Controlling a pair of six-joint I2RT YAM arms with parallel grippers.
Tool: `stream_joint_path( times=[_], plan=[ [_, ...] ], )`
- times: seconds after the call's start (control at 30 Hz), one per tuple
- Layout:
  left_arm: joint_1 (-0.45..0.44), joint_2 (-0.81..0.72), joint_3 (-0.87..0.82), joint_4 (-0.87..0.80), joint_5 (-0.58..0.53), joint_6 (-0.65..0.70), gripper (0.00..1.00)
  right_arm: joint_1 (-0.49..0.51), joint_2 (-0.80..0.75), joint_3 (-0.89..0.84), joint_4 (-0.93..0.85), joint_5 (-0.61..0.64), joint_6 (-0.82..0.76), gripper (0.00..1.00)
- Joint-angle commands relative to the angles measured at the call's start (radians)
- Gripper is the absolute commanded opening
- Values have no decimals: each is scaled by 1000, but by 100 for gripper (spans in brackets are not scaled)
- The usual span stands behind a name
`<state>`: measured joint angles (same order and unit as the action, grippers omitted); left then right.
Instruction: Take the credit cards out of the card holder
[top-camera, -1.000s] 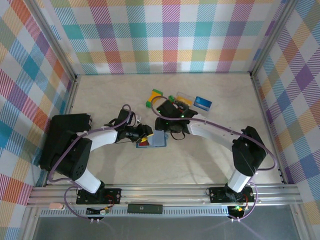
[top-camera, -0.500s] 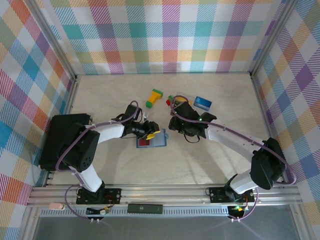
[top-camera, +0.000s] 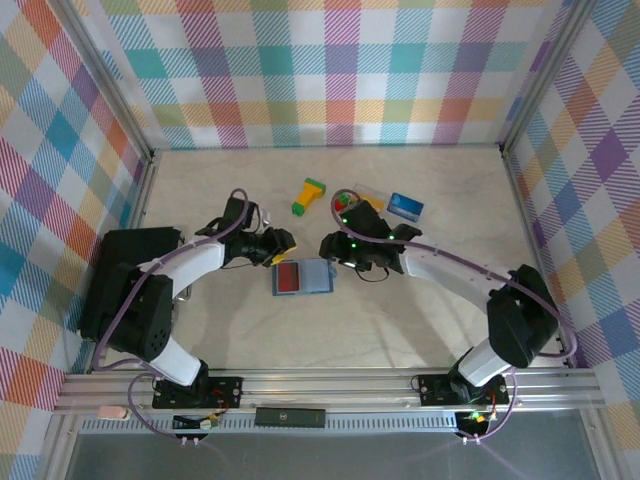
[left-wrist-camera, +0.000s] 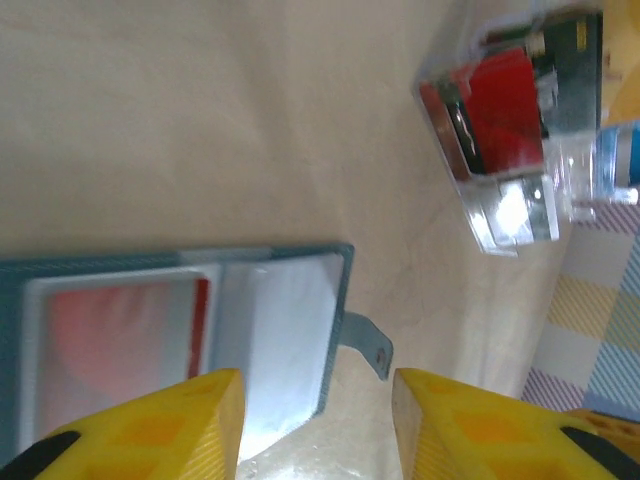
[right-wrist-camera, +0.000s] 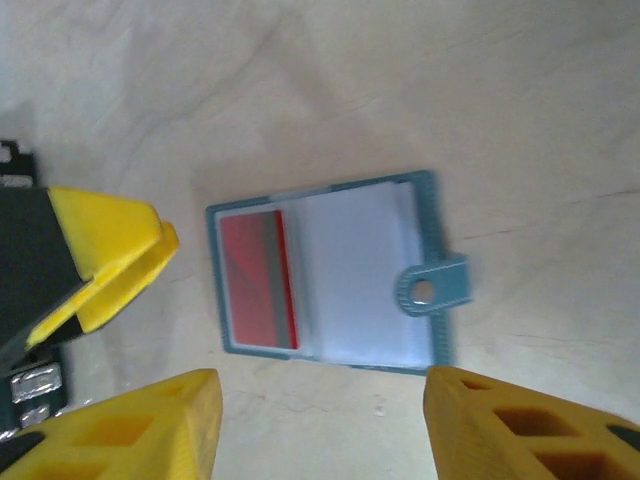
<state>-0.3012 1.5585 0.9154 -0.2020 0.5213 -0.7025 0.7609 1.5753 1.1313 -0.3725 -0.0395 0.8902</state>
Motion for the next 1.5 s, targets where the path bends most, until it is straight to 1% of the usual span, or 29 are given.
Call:
stream_joint_path(
  times=[0.0, 0.07, 0.13, 0.23, 0.33, 0.43, 0.53, 0.63, 0.77, 0.93, 1.07, 1.47],
  plan=[
    [32, -35, -14, -68, -48, 39, 40, 9, 78, 44, 88, -133, -10, 50],
    [44, -35, -22, -114, -64, 56, 37, 16, 124, 69, 97, -162, -7, 46],
    [51, -31, -29, -126, -77, 68, 34, 27, 159, 93, 94, -171, -13, 43],
    [53, -12, -32, -125, -77, 78, 30, 37, 208, 118, 99, -171, -15, 37],
    [53, 13, -36, -106, -51, 75, 27, 44, 261, 145, 102, -168, -14, 31],
    [53, 47, -31, -94, -14, 71, 24, 51, 304, 160, 111, -157, -13, 28],
    [53, 72, -28, -99, -22, 74, 23, 54, 341, 166, 124, -151, -19, 26],
    [53, 86, -29, -101, -33, 74, 21, 54, 365, 165, 151, -169, -26, 25],
    [53, 111, -33, -99, -29, 78, 19, 54, 390, 165, 162, -183, -30, 20],
    [53, 132, -32, -100, -31, 75, 16, 54, 409, 173, 167, -184, -37, 17],
    [53, 142, -31, -117, -47, 74, 15, 54, 427, 184, 171, -204, -49, 17],
    [53, 161, -45, -122, -75, 64, 10, 52, 448, 192, 155, -195, -57, 17]
  ],
)
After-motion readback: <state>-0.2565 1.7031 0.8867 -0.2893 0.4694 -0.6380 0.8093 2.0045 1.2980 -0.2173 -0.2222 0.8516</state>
